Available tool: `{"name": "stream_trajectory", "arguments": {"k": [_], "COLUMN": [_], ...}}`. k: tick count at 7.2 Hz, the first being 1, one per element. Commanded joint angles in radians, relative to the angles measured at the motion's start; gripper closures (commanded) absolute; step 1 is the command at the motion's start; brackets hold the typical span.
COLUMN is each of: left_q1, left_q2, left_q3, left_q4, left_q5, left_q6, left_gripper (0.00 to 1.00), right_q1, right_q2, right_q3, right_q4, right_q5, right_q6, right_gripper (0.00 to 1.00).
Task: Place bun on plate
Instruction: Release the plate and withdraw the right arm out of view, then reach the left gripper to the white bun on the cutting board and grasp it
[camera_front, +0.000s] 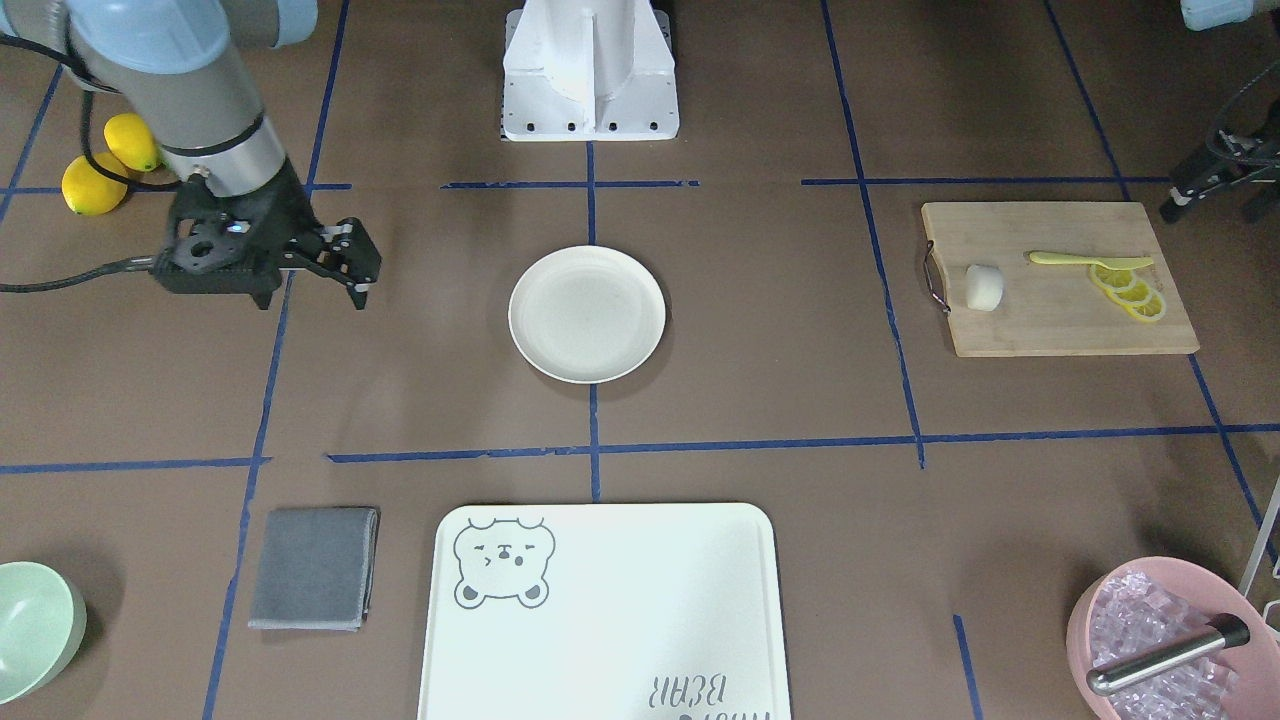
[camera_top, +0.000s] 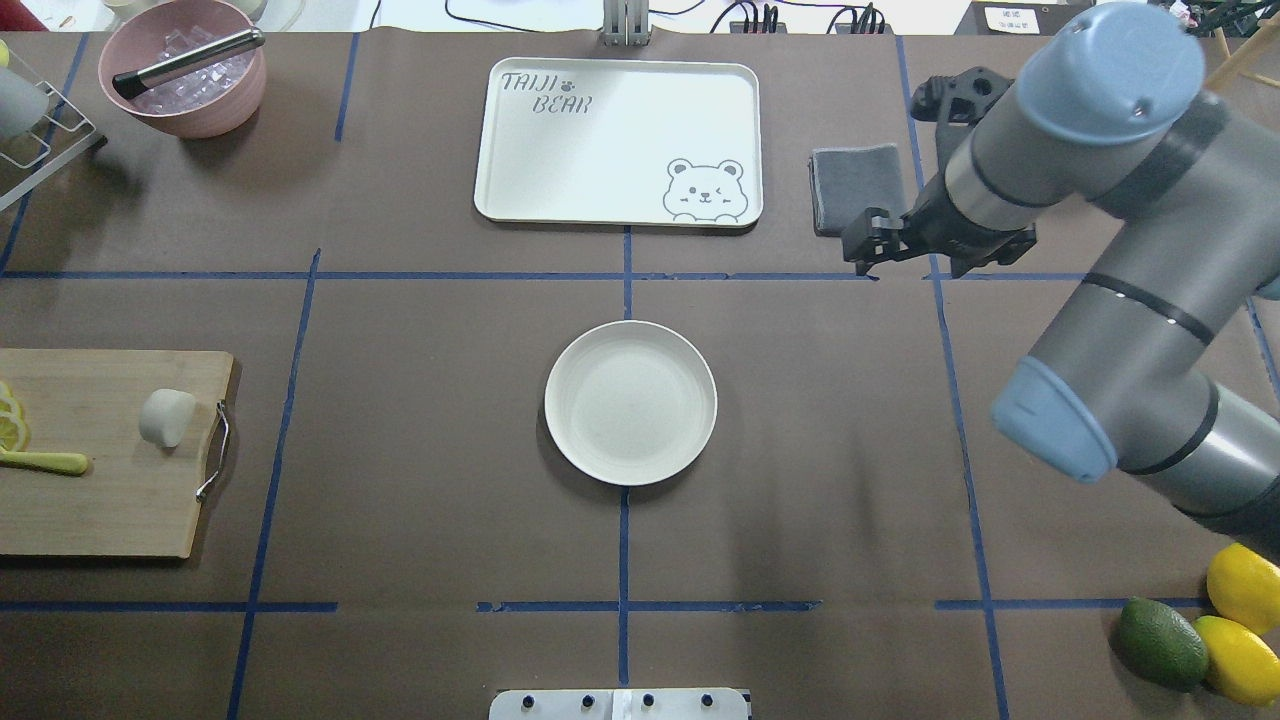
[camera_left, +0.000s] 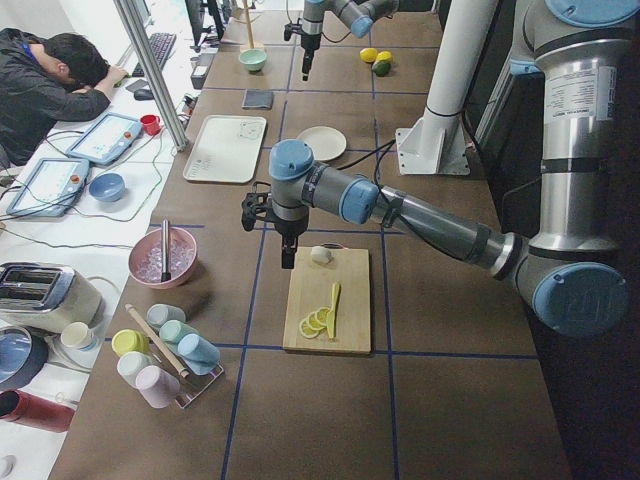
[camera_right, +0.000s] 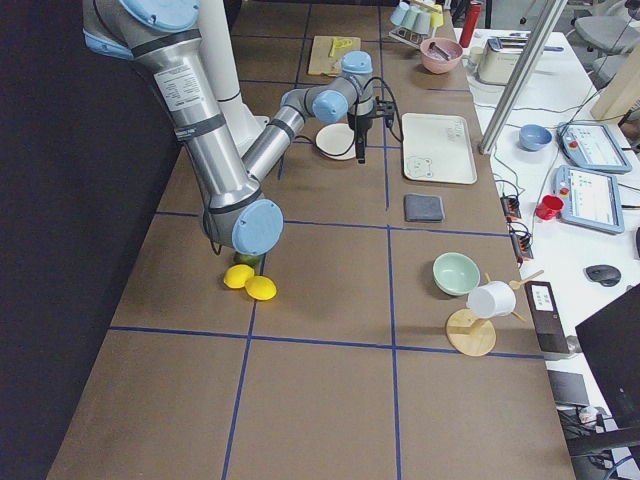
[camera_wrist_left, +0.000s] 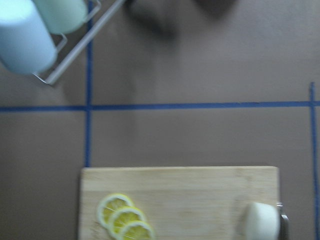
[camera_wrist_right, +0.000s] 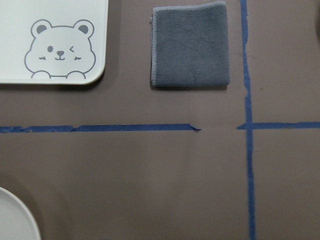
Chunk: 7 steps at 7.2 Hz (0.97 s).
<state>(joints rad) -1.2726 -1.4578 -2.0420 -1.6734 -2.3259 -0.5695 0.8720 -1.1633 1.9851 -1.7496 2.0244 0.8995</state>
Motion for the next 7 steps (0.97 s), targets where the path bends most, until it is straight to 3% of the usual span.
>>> {"name": "stream_trajectory", "arguments": {"k": [1, 2, 4, 6, 7], "left_q1": [0.155, 0.223, 0.417, 0.464, 0.476], "left_q2": [0.060, 0.059, 0.059, 0.042, 0.036], "left_q3": [0.000, 0.003, 0.026, 0.158, 0.164], "left_q4": [-0.216, -0.251, -0.369, -0.524, -0.532], "left_q5": [0.083, 0.121, 0.291, 0.319, 0.329], "left_q6": [-0.208, -0.274, -0.439, -0.457, -0.475], "left_gripper": [0.00, 0.00, 0.00, 0.00, 0.00], "right_q1": [0.227, 0.339, 0.500, 0.583, 0.614], "right_q2": [-0.147, -0.206, -0.286, -0.370, -0.409], "right_q3": [0.015, -0.009, -0.095, -0.129, -0.138], "right_q4": [-0.025, -0.031, -0.028, -0.022, -0.022], "right_q5": [0.144, 0.186, 0.259, 0.261, 0.263], "right_q6": [-0.379, -0.574, -0.858, -1.020, -1.063], "right_gripper": [0.00, 0.00, 0.00, 0.00, 0.00]}}
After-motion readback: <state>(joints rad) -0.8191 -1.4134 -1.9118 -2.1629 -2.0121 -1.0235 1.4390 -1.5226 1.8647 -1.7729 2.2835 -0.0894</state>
